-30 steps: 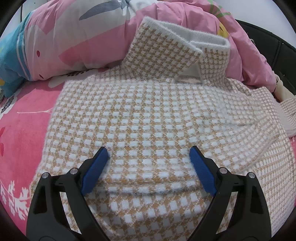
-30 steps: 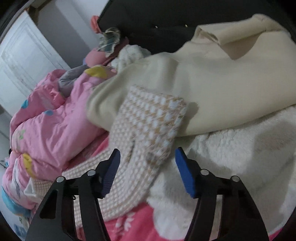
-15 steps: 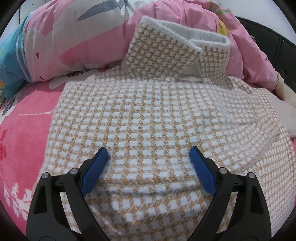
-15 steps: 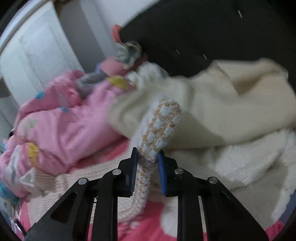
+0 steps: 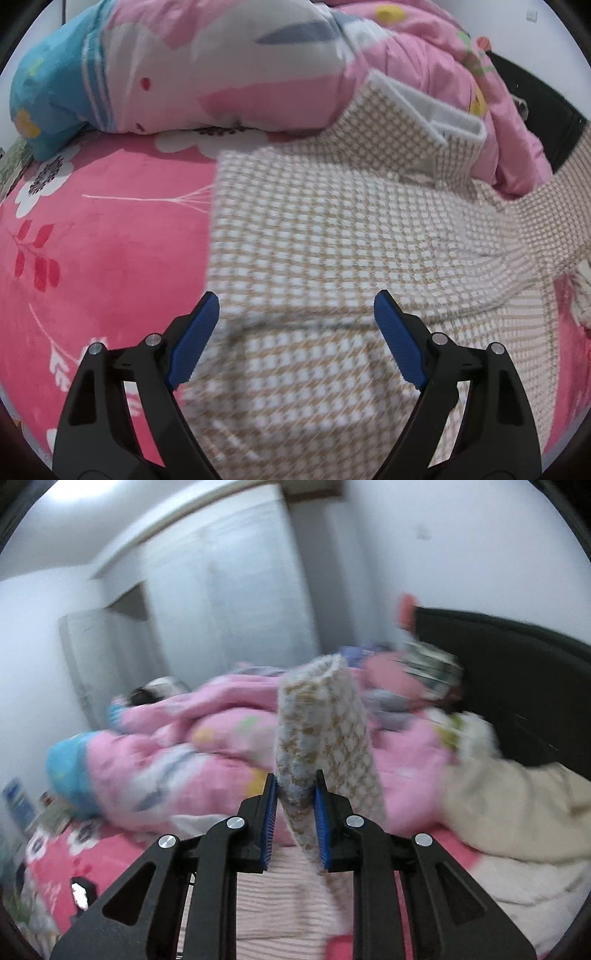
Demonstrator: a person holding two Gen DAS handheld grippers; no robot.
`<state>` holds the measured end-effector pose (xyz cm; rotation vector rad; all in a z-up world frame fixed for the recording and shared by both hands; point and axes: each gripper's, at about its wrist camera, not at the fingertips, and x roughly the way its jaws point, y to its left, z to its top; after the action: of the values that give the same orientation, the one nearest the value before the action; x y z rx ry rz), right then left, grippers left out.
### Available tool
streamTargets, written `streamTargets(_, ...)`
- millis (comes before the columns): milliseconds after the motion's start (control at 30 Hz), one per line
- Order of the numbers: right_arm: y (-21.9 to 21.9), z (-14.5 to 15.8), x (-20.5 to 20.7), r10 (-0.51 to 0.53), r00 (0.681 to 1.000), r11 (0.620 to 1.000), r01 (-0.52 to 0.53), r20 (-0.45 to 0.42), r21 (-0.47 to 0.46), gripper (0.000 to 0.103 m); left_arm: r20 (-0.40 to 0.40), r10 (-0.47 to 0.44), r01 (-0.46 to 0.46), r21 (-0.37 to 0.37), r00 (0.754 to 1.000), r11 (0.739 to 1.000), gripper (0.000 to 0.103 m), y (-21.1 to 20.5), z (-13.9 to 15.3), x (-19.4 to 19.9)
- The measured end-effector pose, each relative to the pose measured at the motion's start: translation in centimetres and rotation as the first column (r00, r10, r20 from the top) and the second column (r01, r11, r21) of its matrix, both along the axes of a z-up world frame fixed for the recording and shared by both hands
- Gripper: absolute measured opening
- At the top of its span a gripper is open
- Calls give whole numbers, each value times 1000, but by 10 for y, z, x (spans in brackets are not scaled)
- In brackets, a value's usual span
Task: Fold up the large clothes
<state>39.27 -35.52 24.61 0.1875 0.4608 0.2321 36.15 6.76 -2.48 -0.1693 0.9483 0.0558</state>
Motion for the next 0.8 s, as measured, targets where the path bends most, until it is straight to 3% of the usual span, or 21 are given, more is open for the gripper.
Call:
streamTargets(100,79,-1,2,151,988,988,-151,18,19,19,14,2,-2,-17,1000,1000,82,13,8,-15)
streamTargets(167,134,-17,6,242,970,970,-242,-3,2,19,23,4,-3,-29,1000,1000,82,25,12,-26)
streamTargets(233,196,-58,14,339,936,939,-343,-94,-20,22,27,5,-4,-36,1000,999,82,34,14,-33)
streamTargets(300,239,-102,22,411,884,903,-428,-220,-29,35,28,11,-10,-48,1000,999,82,42,15,-38)
streamTargets(333,255,-124,24,428,858,889,-456,-283,-37,42,29,15,-13,-61,999,998,82,45,14,-40)
streamTargets(400,269,-163,21,438,818,871,-490,-373,-50,42,29,18,-15,-88,999,996,82,54,13,-42)
streamTargets(500,251,-191,15,418,811,870,-487,-409,-78,48,41,14,-8,-137,999,991,82,65,13,-39)
streamTargets(633,174,-202,20,292,853,929,-360,-432,-83,62,75,14,2,-217,997,976,81,69,17,-21)
streamTargets(800,63,-223,42,120,872,987,-156,-474,-37,64,59,41,-20,-317,997,948,69,68,13,26)
